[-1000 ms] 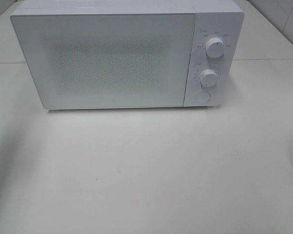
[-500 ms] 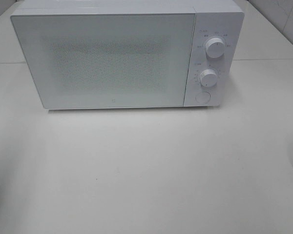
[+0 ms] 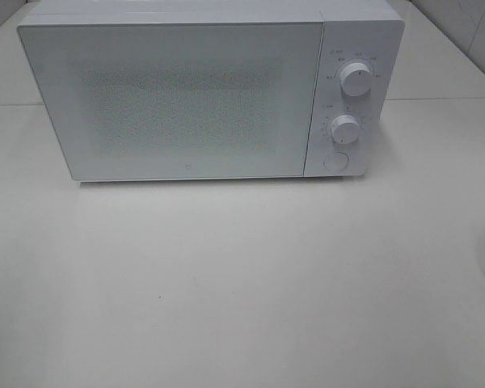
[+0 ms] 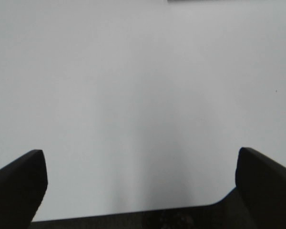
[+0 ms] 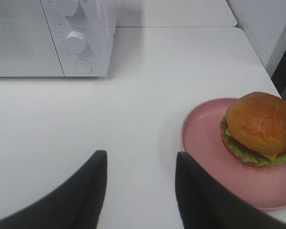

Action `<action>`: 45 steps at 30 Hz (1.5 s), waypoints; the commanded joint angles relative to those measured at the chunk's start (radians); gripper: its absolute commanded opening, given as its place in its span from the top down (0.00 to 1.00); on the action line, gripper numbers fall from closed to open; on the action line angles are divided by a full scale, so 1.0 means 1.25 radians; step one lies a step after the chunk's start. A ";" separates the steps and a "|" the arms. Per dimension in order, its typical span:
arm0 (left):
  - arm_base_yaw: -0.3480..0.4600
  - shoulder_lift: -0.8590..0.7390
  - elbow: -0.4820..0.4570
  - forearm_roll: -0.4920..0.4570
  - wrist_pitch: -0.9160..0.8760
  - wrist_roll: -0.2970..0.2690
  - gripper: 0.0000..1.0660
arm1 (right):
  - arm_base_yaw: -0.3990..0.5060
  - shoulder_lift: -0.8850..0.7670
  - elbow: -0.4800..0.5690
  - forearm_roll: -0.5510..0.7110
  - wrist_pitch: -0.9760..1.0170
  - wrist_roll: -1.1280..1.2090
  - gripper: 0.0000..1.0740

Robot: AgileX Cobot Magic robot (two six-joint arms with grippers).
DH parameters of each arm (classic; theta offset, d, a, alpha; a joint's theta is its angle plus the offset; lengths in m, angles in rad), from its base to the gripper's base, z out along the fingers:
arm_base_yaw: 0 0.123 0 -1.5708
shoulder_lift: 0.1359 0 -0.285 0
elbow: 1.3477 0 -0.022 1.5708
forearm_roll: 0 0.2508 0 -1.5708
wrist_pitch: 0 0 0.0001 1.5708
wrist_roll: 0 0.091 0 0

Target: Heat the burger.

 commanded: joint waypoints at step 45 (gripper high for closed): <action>-0.113 -0.258 0.018 -0.065 -0.034 -0.028 0.02 | -0.002 -0.025 0.002 0.002 -0.006 -0.011 0.59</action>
